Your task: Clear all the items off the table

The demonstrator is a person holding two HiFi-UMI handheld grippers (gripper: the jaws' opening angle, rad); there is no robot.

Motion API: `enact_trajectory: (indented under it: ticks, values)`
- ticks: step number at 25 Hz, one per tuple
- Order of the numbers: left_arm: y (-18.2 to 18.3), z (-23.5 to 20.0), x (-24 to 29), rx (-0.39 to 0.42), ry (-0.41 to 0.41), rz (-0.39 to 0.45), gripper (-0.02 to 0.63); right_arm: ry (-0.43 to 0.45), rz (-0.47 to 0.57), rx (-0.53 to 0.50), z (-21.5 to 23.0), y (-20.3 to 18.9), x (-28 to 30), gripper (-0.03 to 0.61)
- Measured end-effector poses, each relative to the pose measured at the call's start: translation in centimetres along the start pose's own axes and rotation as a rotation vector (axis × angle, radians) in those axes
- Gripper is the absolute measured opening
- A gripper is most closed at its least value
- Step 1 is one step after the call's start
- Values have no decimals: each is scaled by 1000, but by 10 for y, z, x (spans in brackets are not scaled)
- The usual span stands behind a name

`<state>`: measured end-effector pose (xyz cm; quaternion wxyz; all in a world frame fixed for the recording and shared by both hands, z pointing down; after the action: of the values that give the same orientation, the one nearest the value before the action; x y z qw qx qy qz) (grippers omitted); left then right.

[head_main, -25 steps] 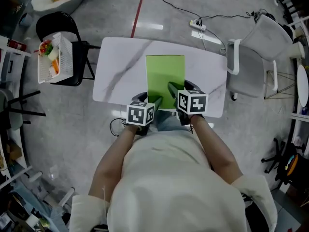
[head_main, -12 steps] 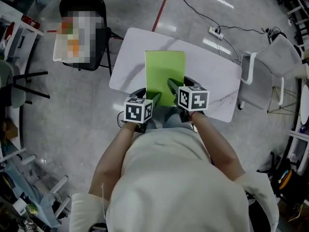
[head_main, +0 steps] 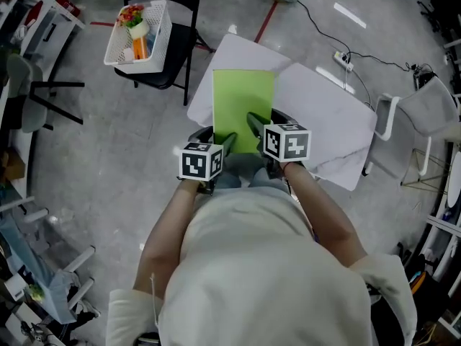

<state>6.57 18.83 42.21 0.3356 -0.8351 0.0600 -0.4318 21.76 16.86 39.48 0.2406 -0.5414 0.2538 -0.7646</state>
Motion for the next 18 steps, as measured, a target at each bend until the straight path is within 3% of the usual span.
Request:
enact_trajectory:
  ticks: [9,18]
  values:
    - [-12,-77,-57,-69,68,51,268,70,-13,-71,-92,8,44,256]
    - [-22,-127,-97,-139,127,90,268,136,-50,-153,-155,16,73,252]
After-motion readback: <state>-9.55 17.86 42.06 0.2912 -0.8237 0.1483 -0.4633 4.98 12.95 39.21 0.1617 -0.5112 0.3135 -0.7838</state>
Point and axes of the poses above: the fingertips, and each gripper's own axes: x forward along the fingers, z to its right, y out of its top, the point moved 5 cm from there along -x, backward along the fingers, and after that the axes turned 3 degrees about -y, right-handed, at the moved point
